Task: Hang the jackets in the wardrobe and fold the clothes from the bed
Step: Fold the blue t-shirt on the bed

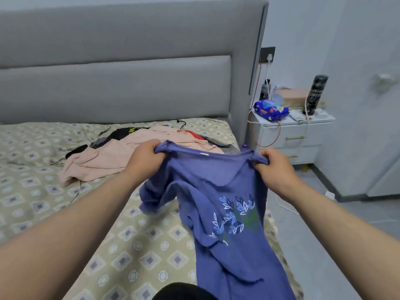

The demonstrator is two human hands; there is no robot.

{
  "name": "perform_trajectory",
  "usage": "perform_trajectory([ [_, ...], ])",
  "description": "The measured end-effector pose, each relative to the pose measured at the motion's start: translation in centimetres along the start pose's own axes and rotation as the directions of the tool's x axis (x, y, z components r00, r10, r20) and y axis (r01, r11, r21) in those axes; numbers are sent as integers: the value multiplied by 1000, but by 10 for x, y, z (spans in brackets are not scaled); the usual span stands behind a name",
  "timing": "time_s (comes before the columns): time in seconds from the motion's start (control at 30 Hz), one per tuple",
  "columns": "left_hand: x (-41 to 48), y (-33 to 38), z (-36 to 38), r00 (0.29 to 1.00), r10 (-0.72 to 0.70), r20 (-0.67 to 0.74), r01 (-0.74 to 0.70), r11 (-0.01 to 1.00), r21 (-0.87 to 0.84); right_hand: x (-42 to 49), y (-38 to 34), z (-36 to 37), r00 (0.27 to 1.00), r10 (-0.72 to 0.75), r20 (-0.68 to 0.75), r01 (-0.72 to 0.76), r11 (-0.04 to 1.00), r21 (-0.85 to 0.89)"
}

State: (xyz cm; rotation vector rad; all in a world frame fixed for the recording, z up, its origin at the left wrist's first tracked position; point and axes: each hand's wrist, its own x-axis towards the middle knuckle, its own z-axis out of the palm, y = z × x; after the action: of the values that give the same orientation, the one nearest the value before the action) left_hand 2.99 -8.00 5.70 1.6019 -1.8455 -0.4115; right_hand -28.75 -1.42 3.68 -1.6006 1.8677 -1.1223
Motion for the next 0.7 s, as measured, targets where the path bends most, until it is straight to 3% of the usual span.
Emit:
perform_trajectory([
  [0.1,-3,33,-31,996,5,-94,-12,998,-70,-7,-33,-31,997,-71,-14,70,995,-68],
  [0.2,-5,65,-66,981,49,-185,-55,998,-30,-11,-64,-61,991,-119,-65,113,989,-91],
  [0.33,-8,98,-120,976,144,-165,-143,990,16,-19,-107,-103,965,-199,-173,181,977,-113],
  [0.43,-10,122,-160,964,181,-194,-184,983,1,-23,-139,-134,934,-260,-246,232,963,-139],
  [0.57,-12,149,-213,920,189,-344,-231,969,-87,-29,-185,-173,875,-333,-352,316,943,-107],
  [0.7,-15,169,-264,898,282,-339,-297,955,7,-36,-230,-206,813,-461,-356,411,887,-210],
])
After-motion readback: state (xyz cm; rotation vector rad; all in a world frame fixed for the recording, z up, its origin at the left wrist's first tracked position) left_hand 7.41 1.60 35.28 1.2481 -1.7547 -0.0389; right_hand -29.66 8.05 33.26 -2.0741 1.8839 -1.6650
